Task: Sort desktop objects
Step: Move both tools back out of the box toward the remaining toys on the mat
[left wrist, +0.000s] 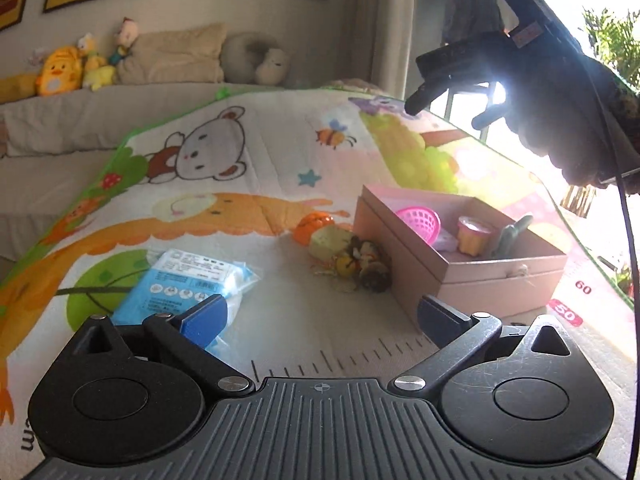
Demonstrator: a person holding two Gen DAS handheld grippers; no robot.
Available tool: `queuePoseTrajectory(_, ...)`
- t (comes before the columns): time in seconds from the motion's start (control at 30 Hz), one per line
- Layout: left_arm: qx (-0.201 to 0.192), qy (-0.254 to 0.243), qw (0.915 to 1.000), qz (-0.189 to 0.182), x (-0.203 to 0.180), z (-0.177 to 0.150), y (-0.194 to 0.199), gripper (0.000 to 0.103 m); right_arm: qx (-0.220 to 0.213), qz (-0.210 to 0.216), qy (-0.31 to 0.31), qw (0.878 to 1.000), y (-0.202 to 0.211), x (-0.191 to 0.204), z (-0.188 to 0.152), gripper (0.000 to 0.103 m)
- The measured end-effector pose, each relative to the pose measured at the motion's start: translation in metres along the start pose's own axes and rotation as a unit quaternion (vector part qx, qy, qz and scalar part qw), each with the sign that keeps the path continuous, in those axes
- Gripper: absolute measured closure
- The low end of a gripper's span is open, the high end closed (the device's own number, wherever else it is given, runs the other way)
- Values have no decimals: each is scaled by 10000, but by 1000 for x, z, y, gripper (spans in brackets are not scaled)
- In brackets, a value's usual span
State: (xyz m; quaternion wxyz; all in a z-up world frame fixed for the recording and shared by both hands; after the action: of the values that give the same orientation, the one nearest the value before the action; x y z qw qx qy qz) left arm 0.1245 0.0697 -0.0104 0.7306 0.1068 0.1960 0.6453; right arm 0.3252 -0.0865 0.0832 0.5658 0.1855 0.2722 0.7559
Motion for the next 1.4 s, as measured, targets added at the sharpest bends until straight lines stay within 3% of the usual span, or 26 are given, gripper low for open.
queuePoseTrajectory(0.13, -164, 344, 9977, 561, 26, 6, 3, 0, 512, 177, 254, 9982, -39, 46, -3, 4)
queuePoseTrajectory(0.2, -187, 468, 9959, 757, 36, 8, 4, 0, 904, 224, 361, 9950, -70, 72, -13, 39)
queuePoseTrajectory(0.23, -187, 530, 9948, 854, 42, 9, 5, 0, 1121, 282, 381, 9926, -87, 84, -19, 44)
queuePoseTrajectory(0.33, -170, 555, 9924, 1088, 52, 9, 5, 0, 1370, -1, 502, 9893, -129, 104, -28, 48)
queuePoseTrajectory(0.43, -43, 616, 9925, 1053, 56, 6, 1, 0, 1538, -172, 864, 9842, -157, 115, -36, 50)
queuePoseTrajectory(0.5, -20, 629, 9924, 1056, 57, 5, 1, 0, 1803, -115, 985, 9786, -162, 120, -47, 64)
queuePoseTrajectory(0.73, -302, 813, 9874, 1322, 69, 13, 10, 0, 1948, 348, 1339, 9710, -117, 137, -82, 64)
queuePoseTrajectory(0.93, -594, 1233, 9746, 1772, 95, 22, 23, 0, 2097, 1305, 1432, 9584, -38, 153, -135, 63)
queuePoseTrajectory(1.03, -543, 1236, 9756, 1734, 96, 24, 26, 0, 2094, 1969, 1587, 9446, 14, 149, -158, 63)
queuePoseTrajectory(1.07, -529, 1199, 9770, 1682, 93, 25, 28, 0, 1960, 1990, 1599, 9468, 28, 142, -161, 58)
queuePoseTrajectory(1.17, -522, 1029, 9820, 1494, 76, 28, 34, 0, 1289, 1700, 1795, 9603, 65, 119, -177, 27)
queuePoseTrajectory(1.3, -327, 741, 9892, 1220, 46, 23, 40, 0, 1037, 1130, 2201, 9633, 81, 94, -214, 24)
queuePoseTrajectory(1.4, -114, 382, 9935, 1070, 21, 13, 44, 0, 477, 469, 2192, 9734, 87, 64, -214, 24)
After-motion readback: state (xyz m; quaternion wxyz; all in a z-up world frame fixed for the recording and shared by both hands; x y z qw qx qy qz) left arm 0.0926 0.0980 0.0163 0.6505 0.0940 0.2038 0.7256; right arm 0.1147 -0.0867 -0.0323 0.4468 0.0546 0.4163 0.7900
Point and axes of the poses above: each gripper's, at about its wrist camera, not at the fingertips, and y roughly against the way its jaws point, x to its left, z to its top, the point moved 9 cm from there along -y, roughly the way its jaws point, and after that the axes turned 1 degree about -z, right-handed, at the moved point
